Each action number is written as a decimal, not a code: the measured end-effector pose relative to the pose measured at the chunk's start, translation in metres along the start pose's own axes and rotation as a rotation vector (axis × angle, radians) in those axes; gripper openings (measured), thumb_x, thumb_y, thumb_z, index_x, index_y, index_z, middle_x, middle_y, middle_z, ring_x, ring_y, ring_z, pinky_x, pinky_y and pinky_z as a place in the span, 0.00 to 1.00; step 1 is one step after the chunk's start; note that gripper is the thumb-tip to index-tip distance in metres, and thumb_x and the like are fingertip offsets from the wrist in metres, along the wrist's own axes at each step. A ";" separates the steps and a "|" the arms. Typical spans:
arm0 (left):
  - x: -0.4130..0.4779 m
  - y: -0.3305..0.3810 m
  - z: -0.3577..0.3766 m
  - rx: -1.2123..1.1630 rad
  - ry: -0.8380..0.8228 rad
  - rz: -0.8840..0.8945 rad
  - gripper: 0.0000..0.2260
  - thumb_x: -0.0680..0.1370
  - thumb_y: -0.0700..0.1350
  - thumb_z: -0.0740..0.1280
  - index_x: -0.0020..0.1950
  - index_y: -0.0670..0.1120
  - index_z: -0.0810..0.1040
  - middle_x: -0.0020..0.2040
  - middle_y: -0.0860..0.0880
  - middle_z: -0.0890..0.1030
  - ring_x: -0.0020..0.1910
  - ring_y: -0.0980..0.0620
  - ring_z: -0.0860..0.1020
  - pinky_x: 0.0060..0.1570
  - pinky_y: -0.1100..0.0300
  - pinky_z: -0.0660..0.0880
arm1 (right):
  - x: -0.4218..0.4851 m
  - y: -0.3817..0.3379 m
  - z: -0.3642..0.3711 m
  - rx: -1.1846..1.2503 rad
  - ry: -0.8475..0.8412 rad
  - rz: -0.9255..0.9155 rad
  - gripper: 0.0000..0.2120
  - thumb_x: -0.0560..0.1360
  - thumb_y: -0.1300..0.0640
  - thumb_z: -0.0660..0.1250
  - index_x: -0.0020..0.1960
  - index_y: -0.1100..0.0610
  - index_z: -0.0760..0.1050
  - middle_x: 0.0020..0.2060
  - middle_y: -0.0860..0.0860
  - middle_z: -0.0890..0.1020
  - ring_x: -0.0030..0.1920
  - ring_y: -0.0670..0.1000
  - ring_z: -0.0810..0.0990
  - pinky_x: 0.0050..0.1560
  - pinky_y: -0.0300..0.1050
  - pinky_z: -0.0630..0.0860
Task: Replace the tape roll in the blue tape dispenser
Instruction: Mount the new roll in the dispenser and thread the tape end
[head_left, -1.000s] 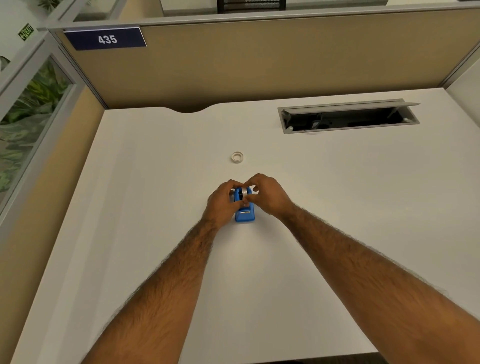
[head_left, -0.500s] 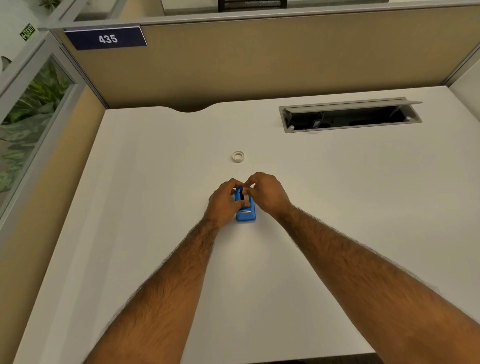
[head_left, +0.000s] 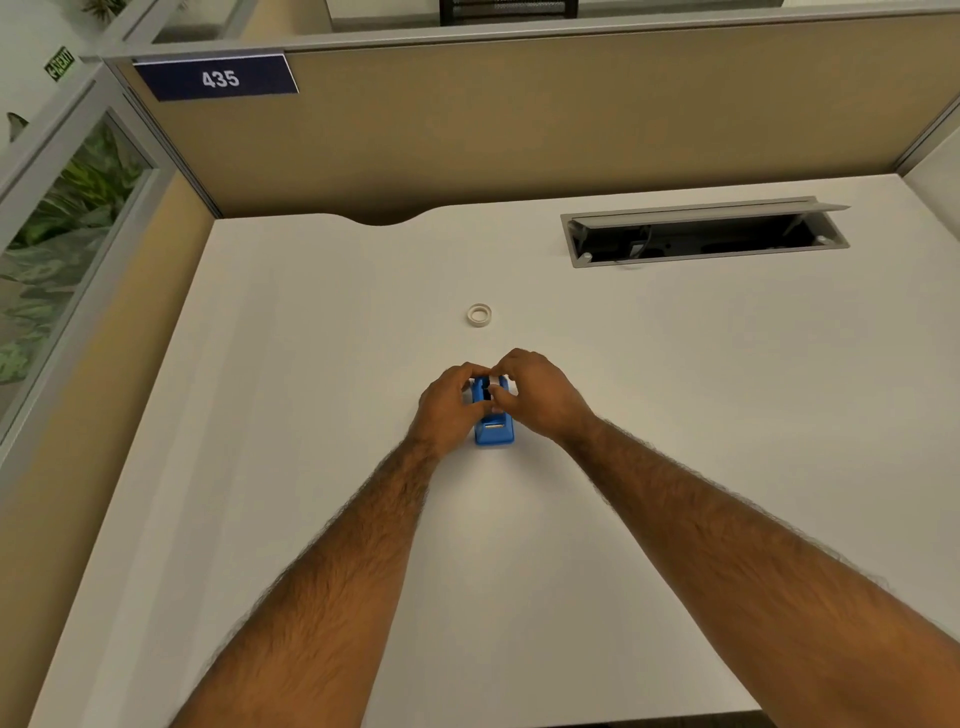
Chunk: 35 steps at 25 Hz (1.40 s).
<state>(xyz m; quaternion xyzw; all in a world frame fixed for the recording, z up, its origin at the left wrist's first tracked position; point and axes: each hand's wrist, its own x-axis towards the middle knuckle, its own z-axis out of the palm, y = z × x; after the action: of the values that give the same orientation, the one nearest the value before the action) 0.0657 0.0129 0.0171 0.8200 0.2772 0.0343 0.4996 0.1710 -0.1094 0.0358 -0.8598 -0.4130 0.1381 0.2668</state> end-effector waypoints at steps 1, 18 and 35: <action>0.001 -0.002 0.000 0.002 0.002 0.013 0.19 0.72 0.45 0.77 0.61 0.50 0.78 0.59 0.53 0.81 0.58 0.52 0.77 0.61 0.56 0.75 | -0.003 0.000 0.000 -0.044 0.002 -0.044 0.10 0.76 0.55 0.65 0.53 0.57 0.80 0.47 0.52 0.81 0.46 0.51 0.77 0.48 0.46 0.75; 0.006 -0.009 0.005 0.021 0.002 0.011 0.21 0.71 0.48 0.78 0.62 0.53 0.77 0.59 0.55 0.79 0.57 0.53 0.77 0.61 0.56 0.74 | -0.001 0.000 0.009 -0.356 0.055 -0.195 0.02 0.74 0.64 0.69 0.46 0.59 0.79 0.41 0.55 0.80 0.41 0.53 0.76 0.43 0.46 0.75; 0.004 -0.011 0.004 -0.020 0.005 0.022 0.21 0.71 0.46 0.78 0.62 0.52 0.78 0.58 0.54 0.80 0.56 0.55 0.77 0.57 0.61 0.73 | -0.005 -0.001 0.004 -0.086 0.026 -0.057 0.12 0.80 0.55 0.60 0.52 0.59 0.80 0.47 0.53 0.81 0.47 0.52 0.77 0.49 0.48 0.76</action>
<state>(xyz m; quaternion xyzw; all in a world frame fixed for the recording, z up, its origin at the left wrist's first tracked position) 0.0657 0.0157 0.0051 0.8178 0.2691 0.0446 0.5068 0.1651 -0.1109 0.0330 -0.8601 -0.4392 0.1012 0.2388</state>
